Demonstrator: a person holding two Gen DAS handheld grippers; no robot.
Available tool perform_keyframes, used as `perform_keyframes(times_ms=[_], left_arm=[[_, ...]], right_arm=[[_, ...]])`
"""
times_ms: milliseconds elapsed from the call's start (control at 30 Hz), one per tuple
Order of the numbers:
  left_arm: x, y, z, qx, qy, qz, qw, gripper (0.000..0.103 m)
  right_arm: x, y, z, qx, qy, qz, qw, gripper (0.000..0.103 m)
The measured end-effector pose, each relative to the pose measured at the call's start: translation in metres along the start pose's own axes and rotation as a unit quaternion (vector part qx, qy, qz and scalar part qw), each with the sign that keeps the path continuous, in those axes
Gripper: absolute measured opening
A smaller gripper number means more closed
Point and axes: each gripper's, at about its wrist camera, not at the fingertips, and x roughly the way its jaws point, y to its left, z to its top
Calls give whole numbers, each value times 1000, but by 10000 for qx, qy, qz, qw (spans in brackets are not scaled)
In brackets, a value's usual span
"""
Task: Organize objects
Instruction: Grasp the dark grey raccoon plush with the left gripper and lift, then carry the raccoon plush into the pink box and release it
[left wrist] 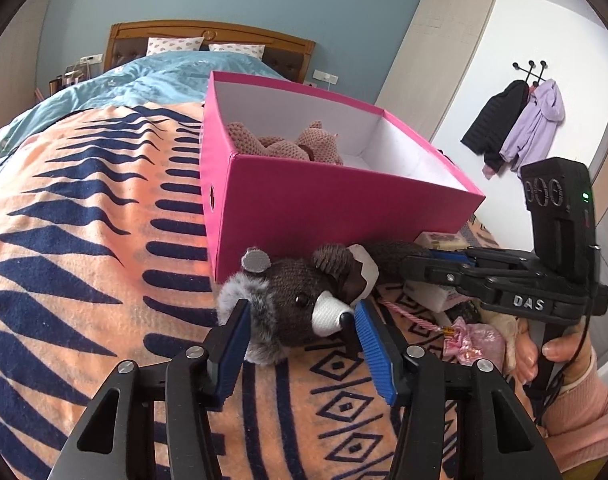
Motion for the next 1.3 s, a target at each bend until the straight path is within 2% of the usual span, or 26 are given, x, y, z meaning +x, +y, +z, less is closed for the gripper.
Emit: perform_keyframes(times_ms=[133,267,533,633,767,933,1033,1067,1133,1167,1200,1267,1300], left_arm=[[-1,0,-1,-19,27,-5,10000,53],[4,6,-5,-79,167,74,9998,64],[17,11,-10,-136,336,-21,9993,65],[17,11,-9,-203,319,-71,9993,61],[13,10,-8,-271,262,-115,9992,50],[6,1,-6,-220,173,-243,9993,48],[6,-3,-5,-91,150,-161,9997,48],[7,-2,-5,-118,180,-121,9997,48],[9,3,-5,-180,202,-6,9996,57],[10,7,-4,-221,226,32,9995,68],[11,10,-4,-227,238,26,9995,73],[15,16,-2,-295,268,29,9992,74],[17,18,-1,-324,306,-85,9990,74]], right_arm=[[-11,3,-2,-39,-49,61,10000,22],[-18,3,-5,19,-77,152,9999,22],[-16,9,-5,-57,-60,215,9997,22],[-17,13,-5,-129,-77,248,9996,22],[-21,21,-3,-275,-124,267,9992,22],[-29,33,0,-503,-207,358,9979,22],[-30,39,1,-623,-242,309,9973,22],[-29,37,2,-590,-230,309,9975,22],[-25,31,2,-496,-185,251,9983,22],[-23,27,1,-439,-156,228,9987,22],[-21,22,0,-355,-104,245,9990,22],[-18,14,-3,-236,-34,231,9994,22],[-16,10,-4,-163,-6,206,9997,22]])
